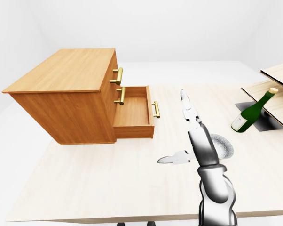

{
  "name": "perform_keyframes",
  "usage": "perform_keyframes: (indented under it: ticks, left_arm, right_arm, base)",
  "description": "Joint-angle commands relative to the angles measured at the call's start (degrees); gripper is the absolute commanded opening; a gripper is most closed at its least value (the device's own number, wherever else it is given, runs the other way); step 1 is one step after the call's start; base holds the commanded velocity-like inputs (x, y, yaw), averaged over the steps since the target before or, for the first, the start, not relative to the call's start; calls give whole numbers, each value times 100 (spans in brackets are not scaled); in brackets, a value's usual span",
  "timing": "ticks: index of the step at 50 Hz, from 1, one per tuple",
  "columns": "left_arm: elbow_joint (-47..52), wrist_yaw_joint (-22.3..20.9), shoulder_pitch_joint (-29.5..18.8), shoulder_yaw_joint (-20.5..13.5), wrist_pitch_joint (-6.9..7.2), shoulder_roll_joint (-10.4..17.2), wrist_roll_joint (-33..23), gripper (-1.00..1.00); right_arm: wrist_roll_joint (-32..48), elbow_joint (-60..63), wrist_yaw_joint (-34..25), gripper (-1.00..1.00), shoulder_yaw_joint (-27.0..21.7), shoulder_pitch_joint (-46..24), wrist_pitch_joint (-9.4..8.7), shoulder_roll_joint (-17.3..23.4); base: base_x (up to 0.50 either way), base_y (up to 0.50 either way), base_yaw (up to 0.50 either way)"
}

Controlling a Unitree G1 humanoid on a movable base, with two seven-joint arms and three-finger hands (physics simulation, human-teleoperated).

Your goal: Put the bowl on top of the cabinet.

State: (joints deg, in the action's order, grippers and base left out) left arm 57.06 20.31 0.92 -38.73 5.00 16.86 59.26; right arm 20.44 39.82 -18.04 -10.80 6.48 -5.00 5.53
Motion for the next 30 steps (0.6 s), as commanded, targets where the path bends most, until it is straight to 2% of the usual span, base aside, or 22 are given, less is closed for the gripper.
perform_keyframes:
  ticks: [1, 9, 16, 20, 24, 30]
  left_arm:
    - [23, -65, 19, 54, 0, -74, -121, 100]
    - [-18, -110, 1, 46, 0, -93, -195, 100]
    - [-22, -33, -5, 9, 0, -43, -60, 100]
    - [-2, -38, 25, -13, 0, -41, -30, 100]
    - [18, -12, 27, -30, 0, -24, 3, 100]
    - [18, -44, 33, 4, 0, -48, -22, 100]
  right_arm:
    - [1055, 613, -1381, 98, -633, -52, 0, 220]
    - [1898, 703, -2196, 98, -961, 26, 0, 321]
    - [2175, 913, -2196, 98, -1471, 109, 0, 203]
    - [2359, 762, -2196, 98, -1740, 73, 0, 313]
    - [2517, 652, -2196, 98, -1836, 74, 0, 357]
    - [2526, 453, -2196, 98, -1920, 226, 0, 195]
  base:
    - [0, 0, 0]
    - [0, 0, 0]
    - [0, 0, 0]
    - [0, 0, 0]
    - [0, 0, 0]
    - [0, 0, 0]
